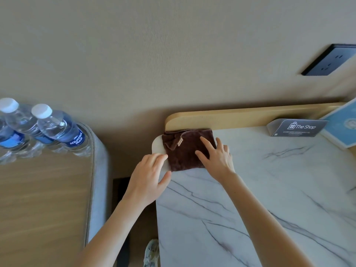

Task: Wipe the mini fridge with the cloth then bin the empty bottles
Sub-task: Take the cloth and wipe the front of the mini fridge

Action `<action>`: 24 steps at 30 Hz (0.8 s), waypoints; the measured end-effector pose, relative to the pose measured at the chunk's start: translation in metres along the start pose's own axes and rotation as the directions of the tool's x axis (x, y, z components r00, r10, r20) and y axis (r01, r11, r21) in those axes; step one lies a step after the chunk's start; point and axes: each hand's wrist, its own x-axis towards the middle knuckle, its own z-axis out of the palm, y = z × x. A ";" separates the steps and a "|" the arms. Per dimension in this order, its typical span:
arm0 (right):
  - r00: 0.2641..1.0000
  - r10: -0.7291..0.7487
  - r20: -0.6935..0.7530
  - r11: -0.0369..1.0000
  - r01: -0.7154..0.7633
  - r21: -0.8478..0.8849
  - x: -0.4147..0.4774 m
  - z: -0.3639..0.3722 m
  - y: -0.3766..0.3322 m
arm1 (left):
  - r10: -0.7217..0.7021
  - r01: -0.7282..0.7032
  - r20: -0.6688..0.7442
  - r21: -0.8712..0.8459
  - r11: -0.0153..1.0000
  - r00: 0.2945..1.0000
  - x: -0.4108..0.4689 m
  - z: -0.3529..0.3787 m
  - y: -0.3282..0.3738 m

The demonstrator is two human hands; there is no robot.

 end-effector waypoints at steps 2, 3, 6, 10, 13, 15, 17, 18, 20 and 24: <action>1.000 0.010 0.019 1.000 -0.009 -0.014 0.003 0.003 -0.003 | -0.007 0.007 0.007 0.008 1.000 1.000 -0.002 0.002 -0.004; 1.000 0.012 0.028 1.000 -0.011 -0.016 0.003 0.004 -0.005 | -0.009 0.009 0.008 0.009 1.000 1.000 -0.003 0.003 -0.006; 0.997 0.058 0.055 0.990 -0.065 0.127 0.006 0.004 -0.006 | -0.012 0.012 0.004 0.005 1.000 1.000 -0.005 0.005 -0.008; 0.990 0.083 0.112 0.910 -0.121 0.397 0.009 -0.001 -0.002 | -0.014 0.014 -0.006 0.008 1.000 1.000 -0.009 0.006 -0.008; 0.994 0.072 0.083 0.870 -0.104 0.483 0.011 0.001 -0.001 | -0.015 0.015 -0.004 0.005 1.000 1.000 -0.013 0.005 -0.007; 0.993 0.098 0.069 0.847 -0.119 0.518 0.010 0.003 -0.001 | -0.009 0.009 -0.005 0.006 1.000 1.000 -0.016 0.003 -0.007; 0.991 0.113 0.077 0.838 -0.137 0.528 0.009 0.004 -0.002 | -0.005 0.005 -0.005 0.006 1.000 1.000 -0.019 0.001 -0.006; 0.990 0.114 0.086 0.833 -0.142 0.535 0.008 0.004 -0.002 | -0.004 0.004 -0.004 0.006 1.000 1.000 -0.021 0.001 -0.006; 0.988 0.112 0.102 0.819 -0.150 0.553 0.007 0.003 -0.003 | -0.002 0.002 0.005 0.008 1.000 1.000 -0.024 -0.001 -0.005; 0.985 0.151 0.087 0.733 -0.170 0.659 -0.010 0.007 -0.007 | 0.006 -0.006 0.006 0.003 1.000 1.000 -0.030 -0.008 -0.002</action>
